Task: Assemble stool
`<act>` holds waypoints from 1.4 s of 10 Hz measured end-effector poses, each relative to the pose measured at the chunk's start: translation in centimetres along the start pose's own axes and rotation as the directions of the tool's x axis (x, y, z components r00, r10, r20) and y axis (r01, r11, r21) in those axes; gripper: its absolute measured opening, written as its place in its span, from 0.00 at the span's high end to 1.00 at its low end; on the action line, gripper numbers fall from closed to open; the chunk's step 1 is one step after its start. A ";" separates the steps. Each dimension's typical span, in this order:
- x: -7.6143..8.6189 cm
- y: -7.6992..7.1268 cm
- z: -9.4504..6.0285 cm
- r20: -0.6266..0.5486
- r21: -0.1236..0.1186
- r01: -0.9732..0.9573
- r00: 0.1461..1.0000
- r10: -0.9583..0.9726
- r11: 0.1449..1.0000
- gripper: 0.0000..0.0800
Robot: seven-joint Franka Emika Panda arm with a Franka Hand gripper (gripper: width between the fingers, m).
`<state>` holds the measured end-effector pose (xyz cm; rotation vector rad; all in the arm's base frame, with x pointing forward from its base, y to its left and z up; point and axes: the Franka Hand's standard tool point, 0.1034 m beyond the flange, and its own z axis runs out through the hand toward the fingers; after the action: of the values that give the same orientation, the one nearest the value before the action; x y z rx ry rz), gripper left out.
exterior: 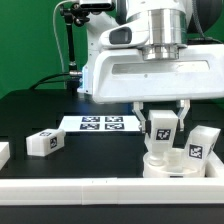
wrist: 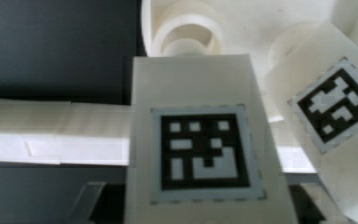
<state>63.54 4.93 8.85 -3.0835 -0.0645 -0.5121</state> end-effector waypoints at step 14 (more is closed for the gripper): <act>-2.1 0.3 1.5 0.001 -0.010 0.004 1.000 -0.004 1.000 0.58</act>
Offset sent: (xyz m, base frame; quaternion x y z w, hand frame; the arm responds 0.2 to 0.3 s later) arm -0.0071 0.0003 -0.0054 0.0025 0.0056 0.0046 1.0000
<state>62.04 4.63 6.74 -3.0938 -0.0679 -0.5122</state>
